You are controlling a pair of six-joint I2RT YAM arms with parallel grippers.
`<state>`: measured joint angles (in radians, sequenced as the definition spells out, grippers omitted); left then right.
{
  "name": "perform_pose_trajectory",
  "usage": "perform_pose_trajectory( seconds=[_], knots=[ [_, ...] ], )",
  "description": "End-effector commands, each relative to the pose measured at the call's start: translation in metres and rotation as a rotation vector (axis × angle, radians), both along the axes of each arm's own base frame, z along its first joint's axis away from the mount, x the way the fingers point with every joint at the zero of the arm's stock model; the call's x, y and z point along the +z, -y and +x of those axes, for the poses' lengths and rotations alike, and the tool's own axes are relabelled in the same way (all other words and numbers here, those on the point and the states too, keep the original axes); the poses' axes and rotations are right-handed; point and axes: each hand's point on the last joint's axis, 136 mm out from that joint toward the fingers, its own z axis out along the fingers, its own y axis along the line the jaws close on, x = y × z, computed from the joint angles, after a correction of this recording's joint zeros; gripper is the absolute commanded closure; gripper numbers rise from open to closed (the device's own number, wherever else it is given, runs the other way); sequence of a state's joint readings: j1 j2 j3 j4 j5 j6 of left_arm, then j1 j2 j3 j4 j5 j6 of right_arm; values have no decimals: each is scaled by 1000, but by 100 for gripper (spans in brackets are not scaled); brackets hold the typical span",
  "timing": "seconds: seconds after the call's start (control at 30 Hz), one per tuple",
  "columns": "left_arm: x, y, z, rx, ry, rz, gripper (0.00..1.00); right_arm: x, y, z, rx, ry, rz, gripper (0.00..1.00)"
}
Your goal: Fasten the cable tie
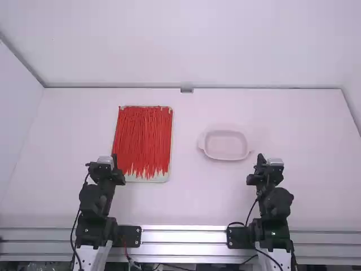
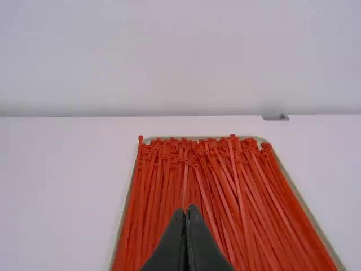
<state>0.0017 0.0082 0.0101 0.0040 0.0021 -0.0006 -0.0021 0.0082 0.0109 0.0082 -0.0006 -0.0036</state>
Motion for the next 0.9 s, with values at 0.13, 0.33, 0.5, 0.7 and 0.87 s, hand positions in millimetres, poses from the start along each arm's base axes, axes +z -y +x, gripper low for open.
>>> perform_pose_trajectory(
  seconds=[0.13, 0.33, 0.5, 0.7, 0.87],
  knots=[
    [2, 0, 0, -1, -3, 0, 98, 1, 0, 0, 2, -2, 0, 98],
    [6, 1, 0, -5, -29, 0, 95, 5, -2, 1, 9, -19, -1, 95],
    [10, 2, 2, -8, -78, -10, 89, 9, -5, 2, 21, -58, -5, 89],
    [16, 4, 6, -16, -151, -19, 82, 16, -8, 6, 37, -108, -7, 82],
    [22, 10, 13, -44, -226, -32, 73, 23, -14, 12, 64, -160, -11, 73]
  ],
)
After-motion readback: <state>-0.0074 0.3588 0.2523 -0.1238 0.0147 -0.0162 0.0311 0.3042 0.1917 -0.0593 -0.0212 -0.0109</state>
